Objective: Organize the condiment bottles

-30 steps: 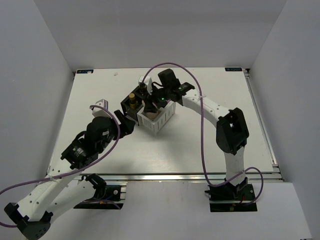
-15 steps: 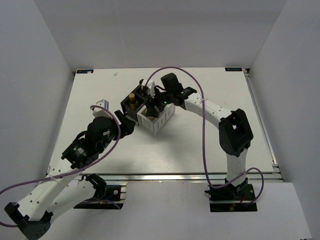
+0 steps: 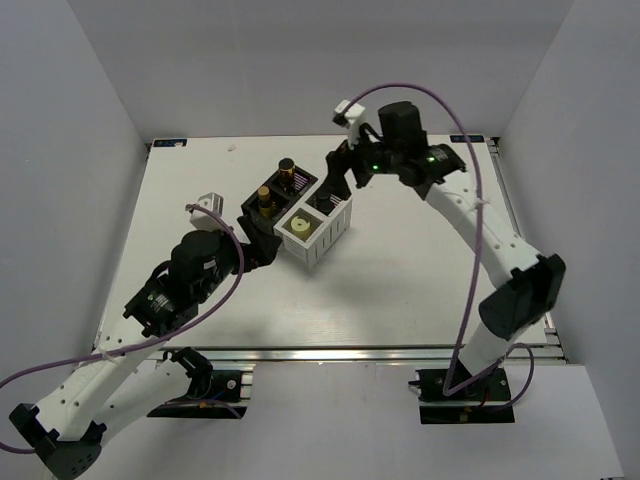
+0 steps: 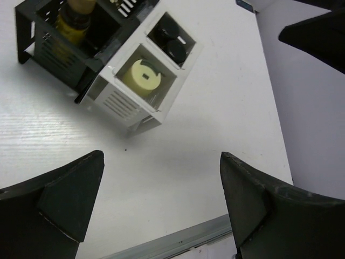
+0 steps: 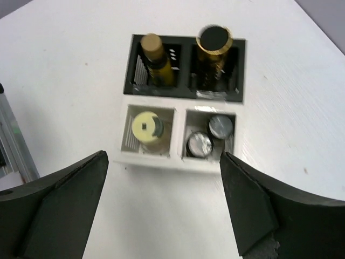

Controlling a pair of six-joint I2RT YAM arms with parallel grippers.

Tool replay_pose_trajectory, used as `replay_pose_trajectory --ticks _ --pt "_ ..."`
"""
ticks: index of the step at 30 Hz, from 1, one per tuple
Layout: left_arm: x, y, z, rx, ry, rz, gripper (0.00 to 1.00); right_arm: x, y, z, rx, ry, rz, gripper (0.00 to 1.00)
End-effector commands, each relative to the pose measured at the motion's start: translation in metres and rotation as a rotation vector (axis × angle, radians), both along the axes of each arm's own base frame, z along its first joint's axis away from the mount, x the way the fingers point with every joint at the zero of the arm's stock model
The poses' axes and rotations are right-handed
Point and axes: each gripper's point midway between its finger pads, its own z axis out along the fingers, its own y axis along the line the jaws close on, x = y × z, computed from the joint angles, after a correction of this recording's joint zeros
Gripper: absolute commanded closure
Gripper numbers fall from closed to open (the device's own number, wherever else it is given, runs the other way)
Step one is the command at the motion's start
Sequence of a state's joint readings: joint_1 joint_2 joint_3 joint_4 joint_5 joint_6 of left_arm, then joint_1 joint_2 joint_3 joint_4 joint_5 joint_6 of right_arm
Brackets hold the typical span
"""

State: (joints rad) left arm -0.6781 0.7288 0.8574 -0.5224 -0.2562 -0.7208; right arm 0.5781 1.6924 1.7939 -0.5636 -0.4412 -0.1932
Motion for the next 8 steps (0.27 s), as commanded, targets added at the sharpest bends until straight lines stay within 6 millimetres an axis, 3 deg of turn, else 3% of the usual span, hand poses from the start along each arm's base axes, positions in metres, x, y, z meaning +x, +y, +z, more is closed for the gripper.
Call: replay_pose_trajectory --ticks 1,2,3,4,5,6,8 --pt "0.002 -0.019 0.020 -0.016 -0.076 -0.096 0.02 -0.014 -0.040 -0.005 -0.047 0.081 -0.144 0.11" --pt "0.004 -0.021 0.020 -0.012 -0.079 -0.104 0.02 -0.012 -0.051 -0.016 -0.044 0.101 -0.173 0.11" --pt "0.005 -0.023 0.022 -0.007 -0.088 -0.112 0.02 -0.012 -0.057 -0.014 -0.025 0.099 -0.188 0.11" --pt "0.007 -0.025 0.020 0.001 -0.085 -0.118 0.02 -0.018 -0.064 -0.001 0.021 0.085 -0.205 0.11" --pt "0.007 -0.026 0.020 0.004 -0.088 -0.127 0.02 -0.012 -0.069 0.005 0.057 0.055 -0.232 0.11" --pt "0.008 -0.028 0.021 0.008 -0.097 -0.136 0.02 -0.014 -0.073 -0.008 0.052 0.072 -0.254 0.11" --pt "0.008 -0.030 0.018 0.017 -0.100 -0.150 0.02 -0.016 -0.083 0.001 0.079 0.033 -0.312 0.10"
